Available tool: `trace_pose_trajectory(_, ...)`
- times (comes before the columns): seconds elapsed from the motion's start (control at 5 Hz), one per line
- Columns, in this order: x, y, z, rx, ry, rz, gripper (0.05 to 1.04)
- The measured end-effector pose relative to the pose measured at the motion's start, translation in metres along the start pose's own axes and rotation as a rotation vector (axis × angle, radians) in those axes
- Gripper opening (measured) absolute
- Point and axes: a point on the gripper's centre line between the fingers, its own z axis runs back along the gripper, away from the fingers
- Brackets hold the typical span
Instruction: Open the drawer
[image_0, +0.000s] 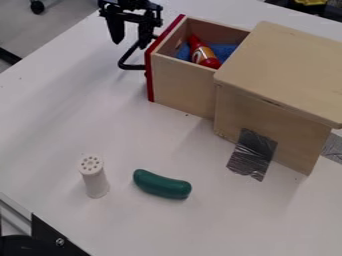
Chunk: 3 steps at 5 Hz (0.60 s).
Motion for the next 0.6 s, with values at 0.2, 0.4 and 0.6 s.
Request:
trace_pose_trajectory(0.2,-0.011,-0.003,0.022,-0.008,0.008,-0.024,1.004)
trace_pose_trajectory(0.4,-0.033,-0.006,0.048,-0.012,-0.012,-0.057,0.998)
trace_pose_trajectory(0.6,-0.059,-0.005,0.049,0.003,0.015,-0.072,0.999)
